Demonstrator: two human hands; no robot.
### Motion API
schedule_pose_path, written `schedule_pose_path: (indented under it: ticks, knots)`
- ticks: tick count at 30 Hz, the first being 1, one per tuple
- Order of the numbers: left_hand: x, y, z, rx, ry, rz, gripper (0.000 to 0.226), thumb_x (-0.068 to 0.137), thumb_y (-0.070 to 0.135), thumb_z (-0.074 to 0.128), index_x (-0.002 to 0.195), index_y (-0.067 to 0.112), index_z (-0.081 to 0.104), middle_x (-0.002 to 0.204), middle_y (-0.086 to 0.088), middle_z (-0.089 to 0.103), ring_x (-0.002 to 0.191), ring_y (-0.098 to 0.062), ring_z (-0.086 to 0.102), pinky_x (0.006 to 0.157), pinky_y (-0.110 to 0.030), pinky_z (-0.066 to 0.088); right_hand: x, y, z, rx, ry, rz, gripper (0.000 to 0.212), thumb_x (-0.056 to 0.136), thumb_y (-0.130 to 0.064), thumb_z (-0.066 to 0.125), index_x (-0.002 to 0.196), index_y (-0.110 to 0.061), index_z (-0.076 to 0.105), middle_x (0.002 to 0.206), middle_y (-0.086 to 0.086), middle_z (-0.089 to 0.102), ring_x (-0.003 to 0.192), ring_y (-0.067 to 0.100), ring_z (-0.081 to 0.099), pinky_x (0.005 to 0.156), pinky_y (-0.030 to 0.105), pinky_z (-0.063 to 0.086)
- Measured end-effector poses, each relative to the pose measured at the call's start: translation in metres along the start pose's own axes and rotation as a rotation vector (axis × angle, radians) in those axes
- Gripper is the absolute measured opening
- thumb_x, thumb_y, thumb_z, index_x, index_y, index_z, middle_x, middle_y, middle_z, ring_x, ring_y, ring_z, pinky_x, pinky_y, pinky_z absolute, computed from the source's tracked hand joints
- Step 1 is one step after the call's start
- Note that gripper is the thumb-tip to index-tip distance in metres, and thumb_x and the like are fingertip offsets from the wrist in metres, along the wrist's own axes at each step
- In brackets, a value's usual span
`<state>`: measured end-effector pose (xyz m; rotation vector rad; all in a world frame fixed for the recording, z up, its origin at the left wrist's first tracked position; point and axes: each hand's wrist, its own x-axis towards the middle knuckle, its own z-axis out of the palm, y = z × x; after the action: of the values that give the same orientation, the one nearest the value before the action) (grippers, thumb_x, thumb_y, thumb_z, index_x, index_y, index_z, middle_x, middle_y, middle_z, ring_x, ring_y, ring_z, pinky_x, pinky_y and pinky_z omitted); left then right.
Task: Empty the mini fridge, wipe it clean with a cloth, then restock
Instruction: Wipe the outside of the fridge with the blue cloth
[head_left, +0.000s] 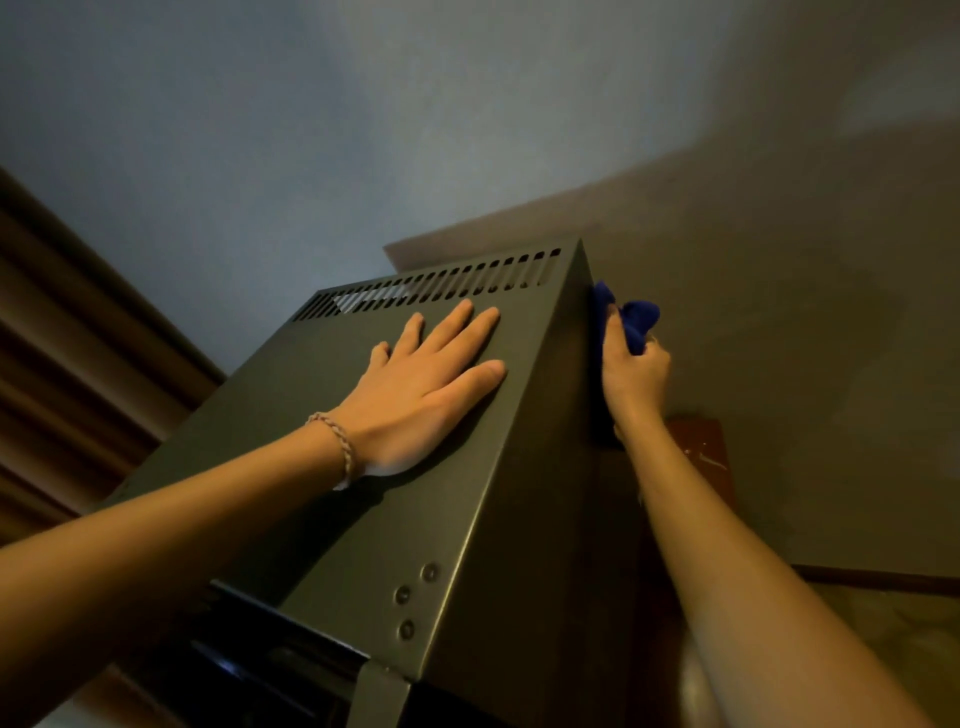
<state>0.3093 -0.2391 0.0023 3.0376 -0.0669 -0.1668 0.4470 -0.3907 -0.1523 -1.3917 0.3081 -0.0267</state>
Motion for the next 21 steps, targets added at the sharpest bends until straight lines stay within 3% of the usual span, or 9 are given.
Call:
schedule_pose_path:
  ticks: [6, 9, 14, 18, 20, 21]
  knots:
    - [-0.002, 0.003, -0.003, -0.015, 0.012, -0.003, 0.084, 0.074, 0.081, 0.006, 0.152, 0.051, -0.002, 0.163, 0.02, -0.009, 0.151, -0.021, -0.01, 0.119, -0.053, -0.005, -0.031, 0.052, -0.02, -0.117, 0.044, 0.08, 0.045, 0.094, -0.063, 0.053, 0.083, -0.02, 0.061, 0.081, 0.004, 0.064, 0.086, 0.031, 0.064, 0.073, 0.035, 0.046]
    - [-0.003, 0.007, -0.003, -0.015, 0.007, -0.014, 0.076, 0.082, 0.073, 0.013, 0.153, 0.048, 0.001, 0.164, 0.018, -0.007, 0.152, -0.023, -0.009, 0.119, -0.055, -0.005, -0.068, 0.079, -0.029, -0.135, 0.083, 0.122, 0.053, 0.091, -0.068, 0.054, 0.094, -0.017, 0.066, 0.093, 0.009, 0.068, 0.093, 0.032, 0.065, 0.075, 0.037, 0.047]
    - [-0.005, 0.011, -0.005, -0.033, 0.019, -0.022, 0.076, 0.083, 0.07, 0.016, 0.154, 0.047, 0.006, 0.164, 0.018, -0.004, 0.152, -0.025, -0.006, 0.119, -0.059, -0.004, -0.134, 0.099, -0.043, -0.092, 0.102, 0.085, 0.038, 0.092, -0.061, 0.058, 0.075, -0.027, 0.057, 0.089, 0.004, 0.067, 0.094, 0.032, 0.066, 0.077, 0.036, 0.046]
    - [-0.009, 0.013, -0.004, -0.045, 0.035, -0.022, 0.077, 0.083, 0.071, 0.017, 0.155, 0.044, 0.01, 0.165, 0.016, 0.001, 0.153, -0.024, -0.003, 0.12, -0.059, -0.001, -0.18, 0.1, -0.052, -0.045, 0.08, 0.026, 0.027, 0.093, -0.055, 0.06, 0.077, -0.034, 0.058, 0.086, -0.007, 0.065, 0.097, 0.024, 0.065, 0.082, 0.035, 0.046]
    - [-0.014, 0.012, -0.004, -0.052, 0.039, -0.016, 0.078, 0.083, 0.071, 0.018, 0.155, 0.042, 0.011, 0.165, 0.014, 0.002, 0.153, -0.024, -0.002, 0.121, -0.057, 0.001, -0.201, 0.098, -0.053, -0.016, 0.068, -0.007, 0.036, 0.087, -0.068, 0.059, 0.085, -0.032, 0.064, 0.097, -0.005, 0.069, 0.105, 0.023, 0.064, 0.089, 0.037, 0.048]
    - [-0.017, 0.013, -0.005, -0.064, 0.036, -0.015, 0.079, 0.083, 0.071, 0.019, 0.156, 0.04, 0.011, 0.165, 0.014, 0.003, 0.153, -0.024, -0.001, 0.122, -0.055, 0.003, -0.211, 0.097, -0.053, -0.018, 0.067, -0.016, 0.051, 0.079, -0.078, 0.053, 0.093, -0.031, 0.067, 0.105, -0.003, 0.07, 0.111, 0.022, 0.063, 0.093, 0.038, 0.049]
